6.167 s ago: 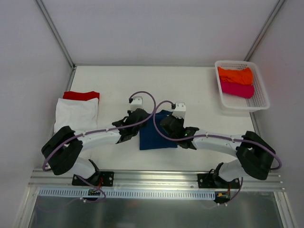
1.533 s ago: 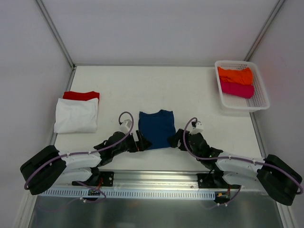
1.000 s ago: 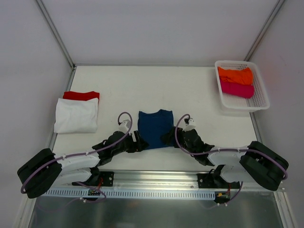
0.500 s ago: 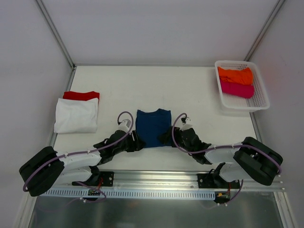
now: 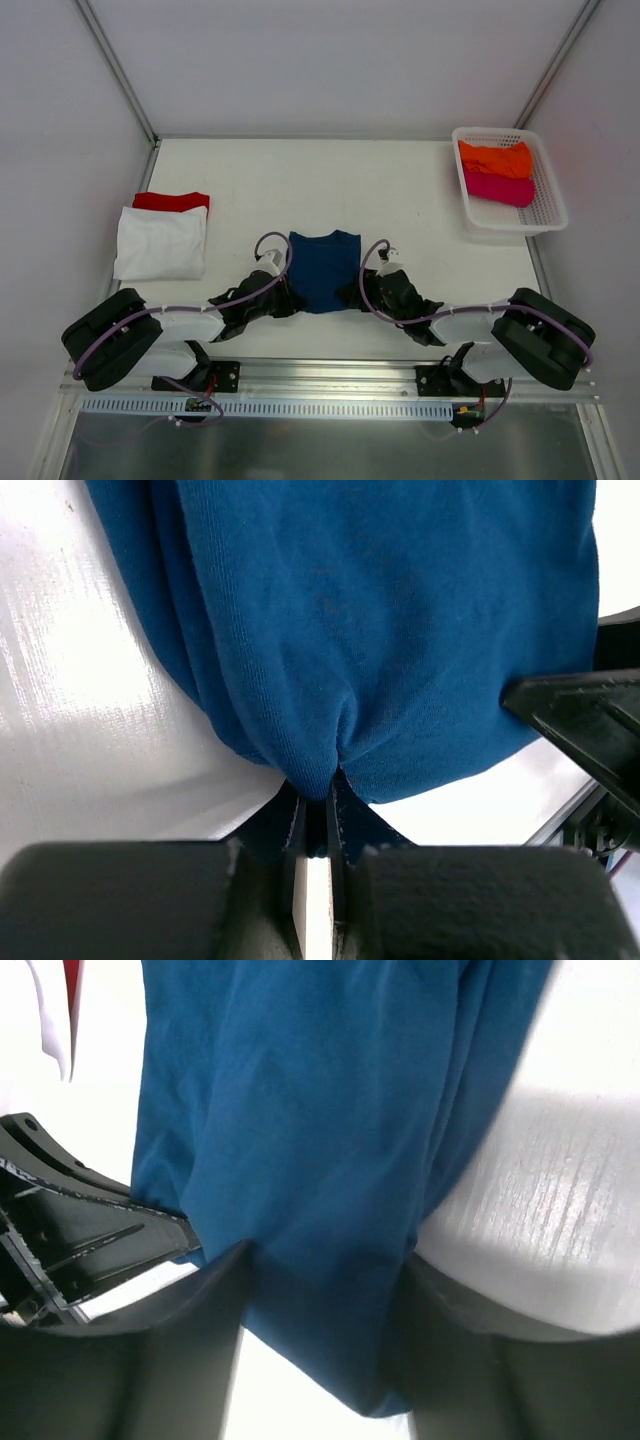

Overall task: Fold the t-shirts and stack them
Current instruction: Fold the tshirt, then neatly place the folded tshirt to the corner

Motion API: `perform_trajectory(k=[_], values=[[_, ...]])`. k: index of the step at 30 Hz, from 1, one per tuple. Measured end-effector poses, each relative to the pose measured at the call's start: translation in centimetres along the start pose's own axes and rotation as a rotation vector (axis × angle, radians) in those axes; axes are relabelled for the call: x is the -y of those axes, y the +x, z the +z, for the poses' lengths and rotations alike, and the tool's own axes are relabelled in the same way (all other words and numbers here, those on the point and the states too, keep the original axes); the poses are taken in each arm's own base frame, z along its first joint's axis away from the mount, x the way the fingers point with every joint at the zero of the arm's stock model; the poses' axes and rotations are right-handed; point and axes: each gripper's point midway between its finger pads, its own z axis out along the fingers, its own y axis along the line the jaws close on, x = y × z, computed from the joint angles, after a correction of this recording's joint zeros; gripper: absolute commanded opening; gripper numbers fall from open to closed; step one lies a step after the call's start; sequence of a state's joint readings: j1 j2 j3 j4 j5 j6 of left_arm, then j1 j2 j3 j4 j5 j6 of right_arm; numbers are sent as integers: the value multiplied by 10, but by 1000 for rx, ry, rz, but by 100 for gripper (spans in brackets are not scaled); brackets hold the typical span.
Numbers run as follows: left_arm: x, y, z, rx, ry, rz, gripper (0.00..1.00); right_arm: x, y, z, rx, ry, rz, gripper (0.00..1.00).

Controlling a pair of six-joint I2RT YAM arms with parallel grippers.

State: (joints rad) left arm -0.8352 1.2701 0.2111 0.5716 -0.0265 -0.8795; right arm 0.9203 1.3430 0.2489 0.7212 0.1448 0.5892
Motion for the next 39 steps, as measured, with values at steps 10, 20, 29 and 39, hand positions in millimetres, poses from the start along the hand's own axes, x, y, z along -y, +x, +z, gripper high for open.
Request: perform_trajectory(k=[10,20,29,39], values=[[-3,-3,-2,-3,-27,8,0,-2,5,12,-29,16,-20,0],[-8,-42,-33,73,-192,120,0,-55,4,74,-130,-69,-44,0],[4,-99,-80,197,-282,187,0,-134,26,124,-251,-215,-90,0],[-32,-107,-102,184,-436,196,0,-174,48,135,-329,-259,-140,1]])
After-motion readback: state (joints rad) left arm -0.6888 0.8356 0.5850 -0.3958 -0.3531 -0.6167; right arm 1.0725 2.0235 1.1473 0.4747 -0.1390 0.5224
